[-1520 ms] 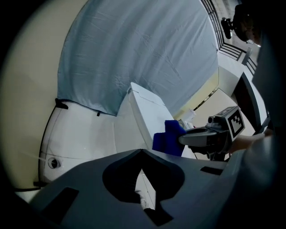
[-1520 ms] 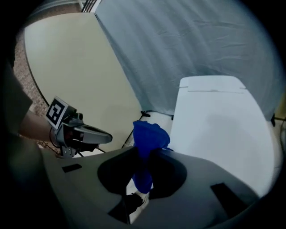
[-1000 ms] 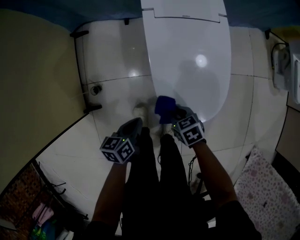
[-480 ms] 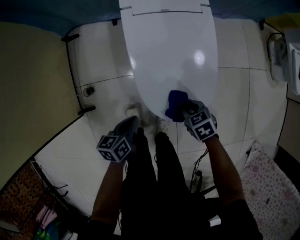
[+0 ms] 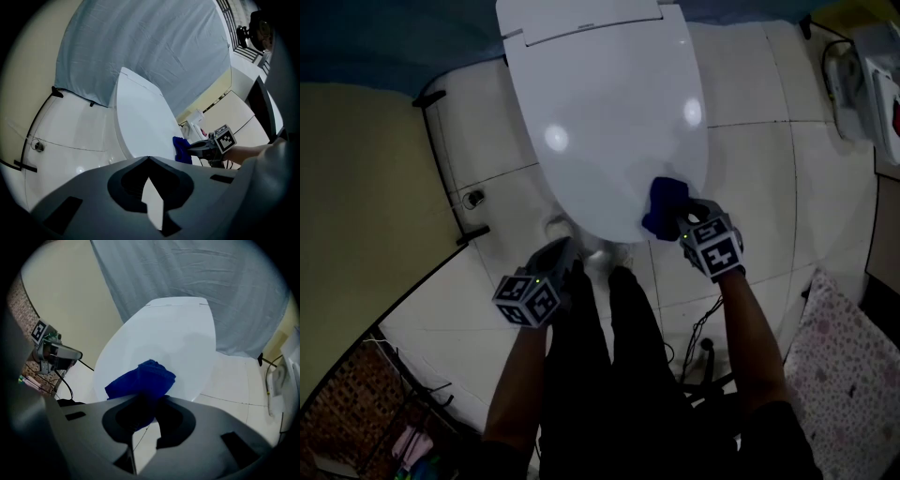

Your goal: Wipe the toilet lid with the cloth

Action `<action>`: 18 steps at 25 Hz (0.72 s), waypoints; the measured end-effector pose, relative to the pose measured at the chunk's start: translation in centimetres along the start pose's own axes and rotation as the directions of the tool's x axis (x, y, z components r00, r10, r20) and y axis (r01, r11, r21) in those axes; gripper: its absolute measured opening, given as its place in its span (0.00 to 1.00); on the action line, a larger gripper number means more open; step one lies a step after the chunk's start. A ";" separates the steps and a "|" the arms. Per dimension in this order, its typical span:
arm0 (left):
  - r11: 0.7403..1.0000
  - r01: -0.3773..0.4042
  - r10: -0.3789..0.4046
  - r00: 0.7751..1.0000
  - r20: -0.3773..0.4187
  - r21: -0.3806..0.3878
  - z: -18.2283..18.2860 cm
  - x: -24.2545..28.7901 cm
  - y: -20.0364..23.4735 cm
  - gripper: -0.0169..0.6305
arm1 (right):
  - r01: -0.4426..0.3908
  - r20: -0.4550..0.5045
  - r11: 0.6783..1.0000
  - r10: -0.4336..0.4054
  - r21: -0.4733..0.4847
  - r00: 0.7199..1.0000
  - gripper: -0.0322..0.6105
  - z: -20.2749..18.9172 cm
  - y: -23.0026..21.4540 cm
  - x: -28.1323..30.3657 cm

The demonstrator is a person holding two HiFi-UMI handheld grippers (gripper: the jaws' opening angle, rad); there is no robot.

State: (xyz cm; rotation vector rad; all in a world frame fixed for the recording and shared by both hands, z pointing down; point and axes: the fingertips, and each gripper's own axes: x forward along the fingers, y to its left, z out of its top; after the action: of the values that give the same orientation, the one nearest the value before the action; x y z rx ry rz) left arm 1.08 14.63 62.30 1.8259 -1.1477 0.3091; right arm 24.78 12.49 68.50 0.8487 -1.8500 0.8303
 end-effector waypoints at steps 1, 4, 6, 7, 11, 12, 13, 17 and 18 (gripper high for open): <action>1.000 -0.002 0.002 1.000 -0.006 0.003 0.0 0.1 -0.1 0.01 | 0.010 -0.002 1.000 -0.010 0.008 1.000 0.15 -0.3 -0.4 -0.1; 1.000 -0.004 0.004 1.000 -0.022 0.007 0.2 0.6 -0.7 0.01 | 0.041 0.003 0.998 -0.042 0.039 0.999 0.15 -1.1 -1.9 -0.9; 1.000 -0.002 0.002 1.000 -0.018 -0.001 0.6 1.0 -1.1 0.01 | 0.069 0.013 0.996 -0.070 0.051 0.997 0.15 -1.4 -2.9 -1.4; 1.000 -0.003 0.003 1.000 -0.013 -0.004 0.8 1.2 -1.2 0.01 | 0.082 0.015 0.995 -0.083 0.053 0.996 0.15 -1.6 -3.3 -1.5; 1.000 -0.014 0.014 1.000 -0.014 0.017 1.2 1.6 -1.4 0.01 | 0.155 -0.022 0.987 -0.154 0.030 0.988 0.15 -3.2 -4.8 -2.1; 1.000 -0.015 0.015 1.000 -0.017 0.024 1.4 1.7 -1.4 0.01 | 0.176 -0.031 0.984 -0.176 -0.003 0.984 0.15 -3.4 -5.2 -2.4; 0.999 -0.013 0.014 1.000 -0.017 0.031 1.8 1.6 -1.5 0.01 | 0.192 -0.033 0.980 -0.193 -0.042 0.981 0.15 -3.3 -5.5 -2.8; 0.998 -0.001 0.001 1.000 0.011 0.069 4.5 -0.3 -3.0 0.01 | 0.200 0.013 0.980 -0.200 0.003 0.980 0.15 -3.9 -5.3 -6.0; 0.997 0.002 -0.004 1.000 0.022 0.075 5.5 -1.2 -3.6 0.01 | 0.194 0.041 0.980 -0.196 0.054 0.980 0.15 -3.8 -5.0 -7.4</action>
State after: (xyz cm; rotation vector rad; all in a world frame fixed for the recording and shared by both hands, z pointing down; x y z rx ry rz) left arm 2.00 11.37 56.52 1.9010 -1.1628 0.3350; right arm 33.14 14.48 64.08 1.0702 -1.7584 0.7401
